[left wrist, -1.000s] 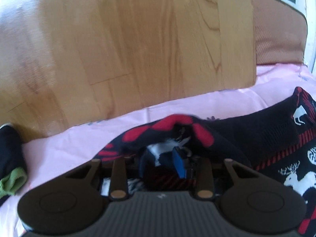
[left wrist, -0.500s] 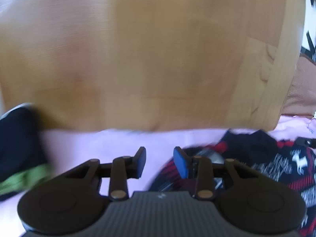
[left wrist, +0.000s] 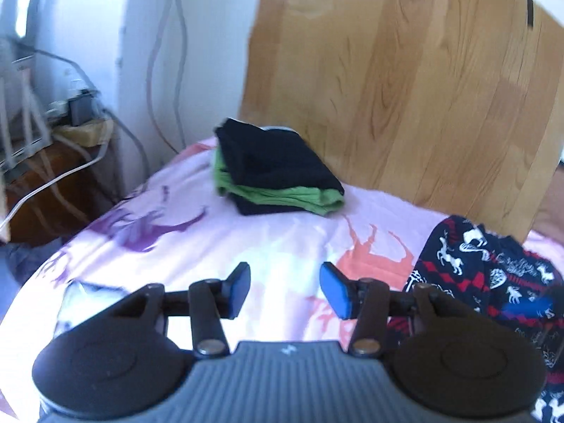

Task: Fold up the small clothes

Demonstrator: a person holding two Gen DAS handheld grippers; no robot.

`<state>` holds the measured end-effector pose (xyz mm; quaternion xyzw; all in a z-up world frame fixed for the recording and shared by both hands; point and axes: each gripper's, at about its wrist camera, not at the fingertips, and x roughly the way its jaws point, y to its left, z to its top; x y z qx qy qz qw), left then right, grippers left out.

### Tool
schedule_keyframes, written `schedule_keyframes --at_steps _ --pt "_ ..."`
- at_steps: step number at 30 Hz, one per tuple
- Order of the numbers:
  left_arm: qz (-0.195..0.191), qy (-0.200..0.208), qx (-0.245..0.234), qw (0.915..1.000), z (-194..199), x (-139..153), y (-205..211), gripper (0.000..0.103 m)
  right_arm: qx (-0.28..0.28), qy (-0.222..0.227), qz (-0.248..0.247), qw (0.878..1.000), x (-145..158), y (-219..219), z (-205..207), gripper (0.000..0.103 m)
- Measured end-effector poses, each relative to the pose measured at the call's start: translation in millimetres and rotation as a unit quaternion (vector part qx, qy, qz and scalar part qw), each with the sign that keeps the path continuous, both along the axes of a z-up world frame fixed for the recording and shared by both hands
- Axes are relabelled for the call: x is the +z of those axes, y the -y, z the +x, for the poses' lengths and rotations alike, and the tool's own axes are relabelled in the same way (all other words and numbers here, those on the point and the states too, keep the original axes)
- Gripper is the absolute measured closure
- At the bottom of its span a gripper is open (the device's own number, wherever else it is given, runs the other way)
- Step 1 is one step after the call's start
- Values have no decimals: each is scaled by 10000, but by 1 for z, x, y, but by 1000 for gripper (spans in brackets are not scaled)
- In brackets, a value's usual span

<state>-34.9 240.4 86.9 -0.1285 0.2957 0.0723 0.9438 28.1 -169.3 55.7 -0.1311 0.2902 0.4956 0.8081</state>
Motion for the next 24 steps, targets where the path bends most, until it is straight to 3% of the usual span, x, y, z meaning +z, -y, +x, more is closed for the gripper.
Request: schedule_keyframes --at_steps 3,5,7,8,9,11,14,17,20,24 --pt "36 188 -50 9998 -24 5 -7 58 985 445 -681 9918 -23 -48 -41 41" --pt "74 324 -60 9994 -35 9 -9 57 1389 860 -1024 9812 -39 -71 -62 24" --pt "44 489 -29 9988 -43 12 -10 56 1699 1248 -1369 9679 -57 -86 -65 18" --pt "15 555 -6 9985 -48 13 -13 56 1711 1366 -1202 9683 -60 -89 -63 16" --pt "-19 623 39 9980 -51 13 -18 56 1733 1278 -1176 9694 -59 -96 -60 22" --pt "-63 742 224 9970 -58 15 -27 56 1665 663 -1095 9777 -46 -117 -47 91" --pt "-184 868 634 9940 -67 19 -45 56 1048 745 -573 9900 -11 -141 -28 92" --pt "-303 902 909 9913 -68 20 -60 57 529 195 607 9966 64 -151 12 92" --pt "-365 818 935 9916 -60 17 -59 57 322 -35 1738 9843 143 -142 35 92" --pt "-438 701 511 9953 -32 10 -39 56 -260 139 2417 9699 203 -94 70 92"
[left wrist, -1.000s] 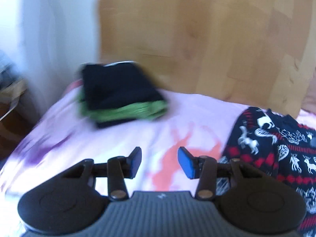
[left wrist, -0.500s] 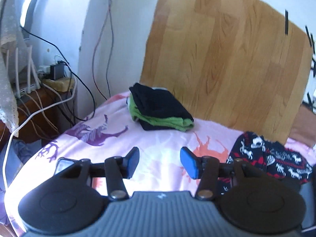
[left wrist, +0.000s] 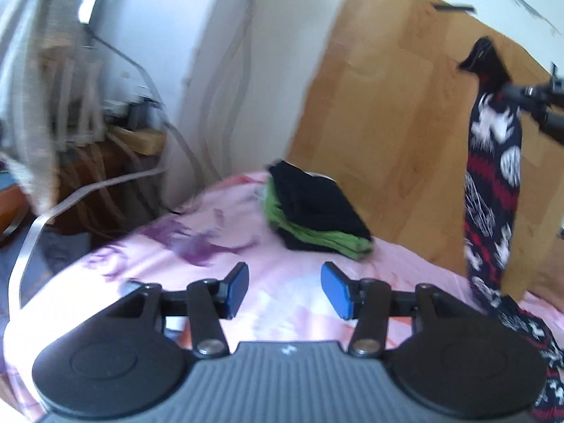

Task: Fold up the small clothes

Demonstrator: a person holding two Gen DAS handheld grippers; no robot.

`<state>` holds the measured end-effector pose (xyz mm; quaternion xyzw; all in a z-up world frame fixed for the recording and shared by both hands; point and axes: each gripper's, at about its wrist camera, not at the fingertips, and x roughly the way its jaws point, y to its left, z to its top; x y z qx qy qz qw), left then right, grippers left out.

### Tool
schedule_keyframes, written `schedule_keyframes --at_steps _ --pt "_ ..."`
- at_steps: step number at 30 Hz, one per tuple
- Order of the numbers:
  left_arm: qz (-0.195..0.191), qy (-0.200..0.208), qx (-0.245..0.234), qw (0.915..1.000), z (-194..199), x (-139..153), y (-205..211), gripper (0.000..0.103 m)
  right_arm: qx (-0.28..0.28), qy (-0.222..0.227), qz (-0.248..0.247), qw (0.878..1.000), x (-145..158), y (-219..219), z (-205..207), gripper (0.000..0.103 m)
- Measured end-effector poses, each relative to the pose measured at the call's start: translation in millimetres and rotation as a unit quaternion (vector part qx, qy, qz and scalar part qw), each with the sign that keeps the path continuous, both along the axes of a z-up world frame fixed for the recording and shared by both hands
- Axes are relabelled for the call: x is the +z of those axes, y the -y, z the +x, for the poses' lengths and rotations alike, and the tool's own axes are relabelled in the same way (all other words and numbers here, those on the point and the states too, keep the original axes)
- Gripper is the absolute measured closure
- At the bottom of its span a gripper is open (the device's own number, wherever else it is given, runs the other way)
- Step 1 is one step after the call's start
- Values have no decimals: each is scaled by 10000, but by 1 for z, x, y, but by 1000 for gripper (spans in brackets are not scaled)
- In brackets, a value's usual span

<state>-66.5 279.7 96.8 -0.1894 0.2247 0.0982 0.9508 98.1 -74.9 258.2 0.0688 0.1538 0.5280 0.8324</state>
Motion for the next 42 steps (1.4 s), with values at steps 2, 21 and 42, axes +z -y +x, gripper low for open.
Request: schedule_keyframes --at_steps 2,21,42 --pt "3 -42 -296 9996 20 -3 18 56 -455 18 178 9988 11 35 21 92" --pt "-410 -1575 -3070 9377 338 -73 259 41 -3445 -2175 1598 8992 -204 406 134 92" --pt "150 -1118 -1906 9752 331 -64 255 69 -5145 -2076 140 8319 -243 446 106 55"
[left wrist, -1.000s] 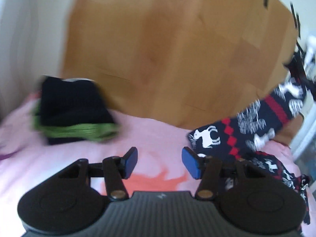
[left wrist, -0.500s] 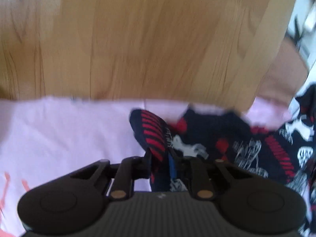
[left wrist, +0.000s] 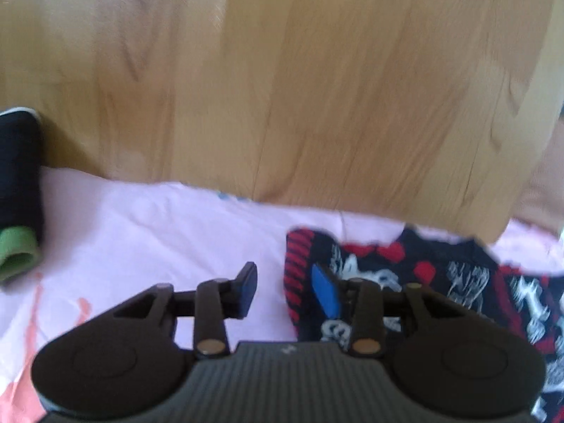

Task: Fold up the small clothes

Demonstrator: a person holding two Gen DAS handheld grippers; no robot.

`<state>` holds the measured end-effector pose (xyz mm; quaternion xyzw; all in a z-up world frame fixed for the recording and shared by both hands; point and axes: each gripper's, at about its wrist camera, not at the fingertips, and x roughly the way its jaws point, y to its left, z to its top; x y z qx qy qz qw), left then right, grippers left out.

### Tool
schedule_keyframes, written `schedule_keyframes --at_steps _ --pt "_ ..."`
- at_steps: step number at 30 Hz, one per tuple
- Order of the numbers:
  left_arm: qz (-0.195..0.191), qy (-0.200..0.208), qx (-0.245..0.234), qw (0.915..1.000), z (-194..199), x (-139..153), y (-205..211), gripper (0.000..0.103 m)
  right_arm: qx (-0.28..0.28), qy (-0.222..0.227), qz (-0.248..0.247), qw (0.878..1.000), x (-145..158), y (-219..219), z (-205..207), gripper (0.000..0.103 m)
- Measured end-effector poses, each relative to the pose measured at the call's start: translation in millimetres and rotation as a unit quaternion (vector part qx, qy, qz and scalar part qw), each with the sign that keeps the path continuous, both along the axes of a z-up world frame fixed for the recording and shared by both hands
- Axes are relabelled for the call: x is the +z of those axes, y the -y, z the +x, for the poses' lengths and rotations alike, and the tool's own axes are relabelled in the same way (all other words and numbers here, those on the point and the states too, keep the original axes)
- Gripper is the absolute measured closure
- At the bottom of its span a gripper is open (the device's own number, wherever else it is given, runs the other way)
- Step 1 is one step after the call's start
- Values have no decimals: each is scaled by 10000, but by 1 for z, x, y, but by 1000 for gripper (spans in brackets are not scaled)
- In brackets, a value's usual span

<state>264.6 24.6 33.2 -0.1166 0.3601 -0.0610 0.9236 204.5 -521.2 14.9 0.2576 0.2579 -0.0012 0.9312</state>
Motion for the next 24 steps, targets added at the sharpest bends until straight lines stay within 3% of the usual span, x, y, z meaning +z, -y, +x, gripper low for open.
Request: schedule_keyframes --at_steps 4,6,8,9,10,12,13,15,18,20,22,24 --pt "-467 213 -358 9980 -6 23 5 69 132 -199 327 9992 -12 -7 25 53" --pt "-337 235 -699 9967 -12 24 23 69 40 -442 415 9982 -23 -11 42 53" --pt "-99 245 -931 9953 -16 18 43 69 -152 -361 316 9987 -24 -17 44 54" --pt "30 246 -992 9948 -17 12 53 69 -194 -372 217 9989 -22 -21 44 61" --pt "163 209 -1024 9944 -17 7 59 69 -144 -369 117 9991 -21 -25 45 93" --pt "465 -20 -940 9945 -12 -8 65 70 -103 -351 -28 9993 -17 -30 44 93" --pt "579 -12 -877 9945 -12 -14 63 77 -109 -265 -93 9995 -13 -31 39 93" --pt "713 107 -787 9943 -14 -14 58 79 -100 -24 -57 9999 -3 -31 26 93" --pt "415 54 -733 9964 -13 -16 46 79 -106 262 -18 9996 10 -30 -3 93" --pt "456 80 -753 9961 -13 -18 46 79 -205 141 -172 9995 5 -29 -11 89" --pt "523 112 -777 9955 -16 -18 48 79 -440 -315 -251 9982 -7 -18 -12 88" --pt "479 140 -782 9957 -18 -15 46 76 -712 -506 221 9959 -15 5 -26 86"
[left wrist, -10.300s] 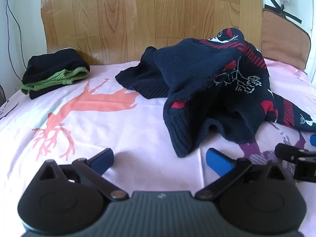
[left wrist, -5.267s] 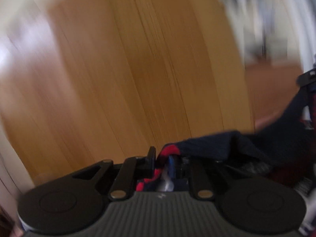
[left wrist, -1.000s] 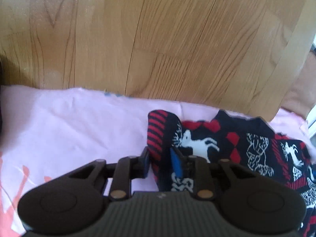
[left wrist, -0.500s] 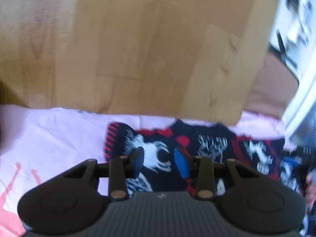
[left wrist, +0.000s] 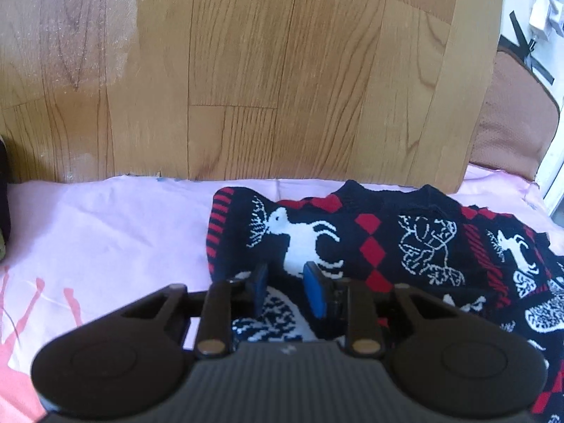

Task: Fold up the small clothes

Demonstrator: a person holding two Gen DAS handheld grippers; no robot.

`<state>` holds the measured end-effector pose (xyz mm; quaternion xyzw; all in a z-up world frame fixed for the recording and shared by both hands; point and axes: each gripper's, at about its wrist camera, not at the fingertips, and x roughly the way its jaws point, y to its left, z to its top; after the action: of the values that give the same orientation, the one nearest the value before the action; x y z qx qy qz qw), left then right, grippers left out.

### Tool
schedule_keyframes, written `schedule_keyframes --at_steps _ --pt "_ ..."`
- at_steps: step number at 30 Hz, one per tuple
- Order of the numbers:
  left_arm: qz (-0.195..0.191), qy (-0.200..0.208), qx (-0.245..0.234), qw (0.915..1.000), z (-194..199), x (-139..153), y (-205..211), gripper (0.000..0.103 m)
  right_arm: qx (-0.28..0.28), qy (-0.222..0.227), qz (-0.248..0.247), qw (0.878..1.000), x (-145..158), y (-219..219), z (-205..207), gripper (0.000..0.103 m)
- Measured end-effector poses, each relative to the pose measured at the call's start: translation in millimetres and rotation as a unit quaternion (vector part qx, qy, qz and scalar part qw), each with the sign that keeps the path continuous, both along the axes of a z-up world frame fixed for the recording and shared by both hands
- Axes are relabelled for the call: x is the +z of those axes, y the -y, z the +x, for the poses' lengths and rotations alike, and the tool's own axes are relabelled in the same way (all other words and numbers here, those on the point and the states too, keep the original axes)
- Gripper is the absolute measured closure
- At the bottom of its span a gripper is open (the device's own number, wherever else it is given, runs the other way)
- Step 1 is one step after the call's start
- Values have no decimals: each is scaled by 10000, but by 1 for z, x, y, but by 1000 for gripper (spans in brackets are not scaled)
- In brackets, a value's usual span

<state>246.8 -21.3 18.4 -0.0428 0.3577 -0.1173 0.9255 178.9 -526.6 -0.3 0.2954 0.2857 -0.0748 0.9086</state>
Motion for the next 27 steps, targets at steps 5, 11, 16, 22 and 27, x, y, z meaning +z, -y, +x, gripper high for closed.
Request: schedule_keyframes --at_steps 5,11,16,22,27 --pt "-163 83 103 9998 1 6 -5 70 -644 480 38 9968 14 35 -82 86" --pt "-171 19 132 9998 2 5 -5 69 -637 213 -609 9959 9 22 -141 61" --pt "-175 73 142 9997 -1 8 -7 65 -263 163 -809 9962 2 -1 -133 52" --pt "-223 28 135 9997 1 8 -10 64 145 -333 -1619 9861 -15 -37 -123 40" --pt "-234 -26 131 9996 2 6 -9 62 32 -282 -1973 9799 -12 -35 -158 33"
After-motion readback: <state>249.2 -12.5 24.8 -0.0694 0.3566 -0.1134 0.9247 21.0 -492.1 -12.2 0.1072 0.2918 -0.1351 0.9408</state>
